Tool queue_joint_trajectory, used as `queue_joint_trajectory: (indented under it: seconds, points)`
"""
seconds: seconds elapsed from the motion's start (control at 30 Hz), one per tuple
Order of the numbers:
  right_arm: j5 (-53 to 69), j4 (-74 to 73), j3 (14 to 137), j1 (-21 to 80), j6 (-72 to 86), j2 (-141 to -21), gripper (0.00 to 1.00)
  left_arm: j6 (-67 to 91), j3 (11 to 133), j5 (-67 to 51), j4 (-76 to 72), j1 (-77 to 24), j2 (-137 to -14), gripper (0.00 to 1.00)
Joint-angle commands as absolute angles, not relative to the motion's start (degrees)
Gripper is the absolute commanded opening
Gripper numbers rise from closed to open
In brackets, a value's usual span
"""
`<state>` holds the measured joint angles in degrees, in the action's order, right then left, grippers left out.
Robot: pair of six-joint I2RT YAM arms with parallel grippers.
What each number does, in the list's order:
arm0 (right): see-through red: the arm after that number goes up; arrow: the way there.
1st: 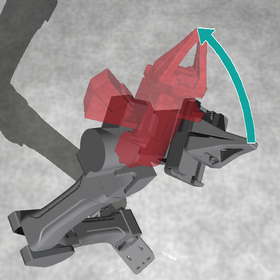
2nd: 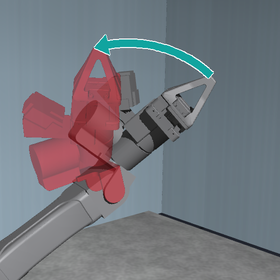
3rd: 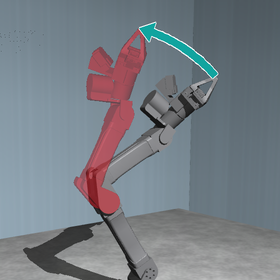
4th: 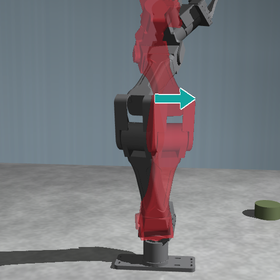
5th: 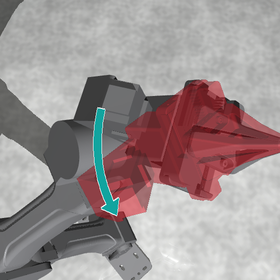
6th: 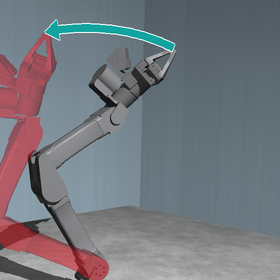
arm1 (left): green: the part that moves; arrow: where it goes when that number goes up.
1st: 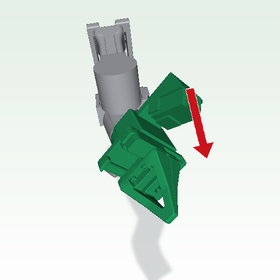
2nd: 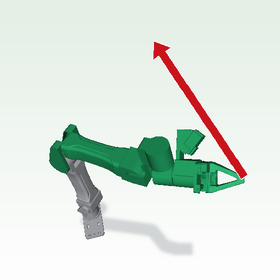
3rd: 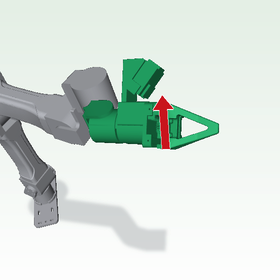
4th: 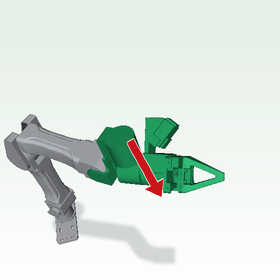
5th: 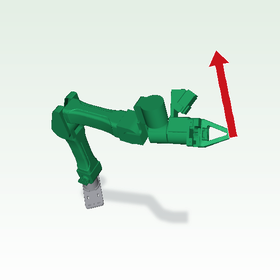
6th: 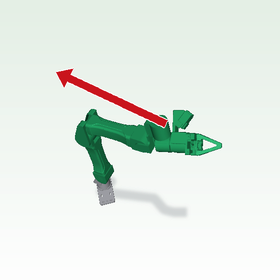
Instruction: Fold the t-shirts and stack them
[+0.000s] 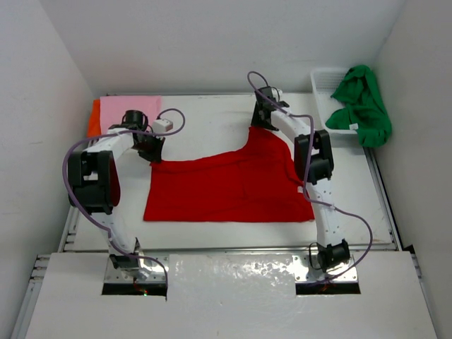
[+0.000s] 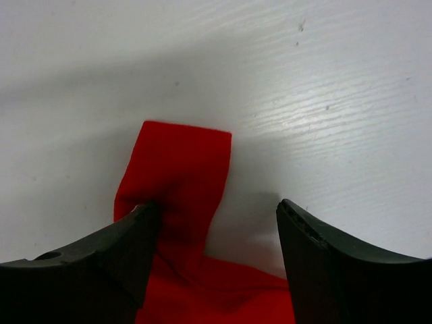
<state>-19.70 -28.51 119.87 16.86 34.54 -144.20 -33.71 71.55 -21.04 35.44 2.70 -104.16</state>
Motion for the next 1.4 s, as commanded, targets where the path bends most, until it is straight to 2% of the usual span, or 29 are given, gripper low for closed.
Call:
queue_joint_trajectory:
  seconds: [0.0,0.1,0.17,0.27,0.4,0.47,0.5,0.57,0.6,0.63,0.77,0.8,1.0,1.2,1.37]
  points:
    - [-24.4,-32.0,126.0,17.0,37.1,-147.4,0.69,-33.0,71.2,-23.0,33.5,2.4,-104.2,0.00]
    - [-21.9,-29.9,124.8,17.1,36.8,-148.4,0.68,-33.0,71.2,-22.9,33.3,2.4,-104.2,0.00]
    - [-19.5,-24.5,123.8,17.9,34.6,-148.0,0.63,-33.0,71.0,-22.9,33.1,2.4,-104.5,0.00]
    - [-20.1,-24.3,127.4,18.1,34.8,-150.4,0.52,-32.8,71.0,-22.9,33.0,2.4,-104.8,0.00]
    - [-20.0,-28.5,130.3,18.1,34.5,-154.4,0.54,-32.7,70.8,-22.9,32.4,2.5,-104.7,0.00]
    - [-18.6,-30.7,130.3,18.0,34.8,-155.7,0.51,-32.6,70.9,-22.7,32.3,2.5,-104.7,0.00]
    - [-18.1,-32.3,132.8,17.8,35.4,-157.2,0.40,-32.6,71.0,-22.6,32.3,2.5,-104.9,0.00]
    - [-17.2,-32.1,133.0,17.9,34.7,-157.3,0.24,-32.6,71.5,-22.7,32.3,2.5,-105.3,0.00]
    - [-16.5,-31.0,132.0,17.8,34.4,-156.7,0.07,-32.5,71.7,-22.8,32.6,2.5,-105.6,0.00]
    - [-15.8,-30.2,131.2,17.8,34.1,-156.2,0.00,-32.4,72.1,-22.9,32.7,2.5,-105.9,0.00]
    - [-7.8,-20.8,124.2,17.1,32.1,-151.1,0.00,-32.3,73.2,-22.9,32.9,2.5,-105.7,0.00]
    - [-3.3,-14.1,119.7,17.0,31.6,-147.5,0.00,-32.5,73.3,-22.7,33.0,2.5,-105.5,0.00]
    - [9.2,3.9,104.4,13.7,31.8,-134.5,0.00,-33.0,74.9,-21.9,33.3,2.5,-103.4,0.00]
    - [14.7,6.2,91.7,12.7,25.3,-123.7,0.00,-32.8,77.2,-22.3,33.9,2.5,-103.6,0.00]
    - [12.7,-2.7,99.0,13.1,20.4,-126.6,0.00,-32.7,77.1,-22.3,34.2,2.5,-104.0,0.00]
